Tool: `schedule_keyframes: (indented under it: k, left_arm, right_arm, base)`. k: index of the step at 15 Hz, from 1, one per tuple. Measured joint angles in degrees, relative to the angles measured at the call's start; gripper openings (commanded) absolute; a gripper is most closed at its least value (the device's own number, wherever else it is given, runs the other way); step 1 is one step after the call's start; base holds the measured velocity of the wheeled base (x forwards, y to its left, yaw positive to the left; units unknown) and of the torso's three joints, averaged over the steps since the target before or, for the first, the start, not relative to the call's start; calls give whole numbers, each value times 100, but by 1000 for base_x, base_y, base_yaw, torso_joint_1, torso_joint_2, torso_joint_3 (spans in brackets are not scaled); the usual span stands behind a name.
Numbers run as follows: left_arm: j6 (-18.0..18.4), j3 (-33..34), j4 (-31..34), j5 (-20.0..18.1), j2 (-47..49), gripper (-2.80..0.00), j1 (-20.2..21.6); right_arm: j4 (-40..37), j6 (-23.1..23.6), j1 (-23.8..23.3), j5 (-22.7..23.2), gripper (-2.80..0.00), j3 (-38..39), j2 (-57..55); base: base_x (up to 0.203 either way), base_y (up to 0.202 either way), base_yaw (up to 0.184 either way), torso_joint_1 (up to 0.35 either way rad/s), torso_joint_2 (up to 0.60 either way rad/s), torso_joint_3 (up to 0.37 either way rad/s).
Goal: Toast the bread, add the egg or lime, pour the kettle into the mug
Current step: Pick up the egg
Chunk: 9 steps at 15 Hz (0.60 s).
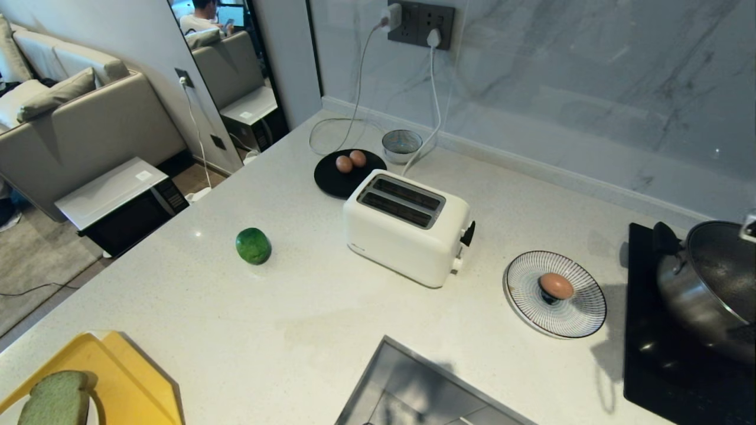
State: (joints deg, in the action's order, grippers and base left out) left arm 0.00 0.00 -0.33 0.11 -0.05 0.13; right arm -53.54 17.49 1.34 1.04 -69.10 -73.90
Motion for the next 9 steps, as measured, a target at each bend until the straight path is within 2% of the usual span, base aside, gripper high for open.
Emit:
schedule_keyframes:
  k: [2, 8, 9]
  left_arm:
    - [0, 0, 0, -1, 0, -280, 2]
    - [2, 0, 2, -1, 0, -280, 0]
    - [0, 0, 2, 0, 0, -280, 0]
  right_arm:
    - [206, 354, 1, 10, -280, -113, -584]
    - [1605, 1183, -279, 133, -280, -328, -2052]
    - [1665, 1301, -313, 151, 0, -437, -2241]
  base:
    - [0, 0, 0, 0, 0, 0]
    - [0, 0, 0, 0, 0, 0]
    - [0, 0, 0, 0, 0, 0]
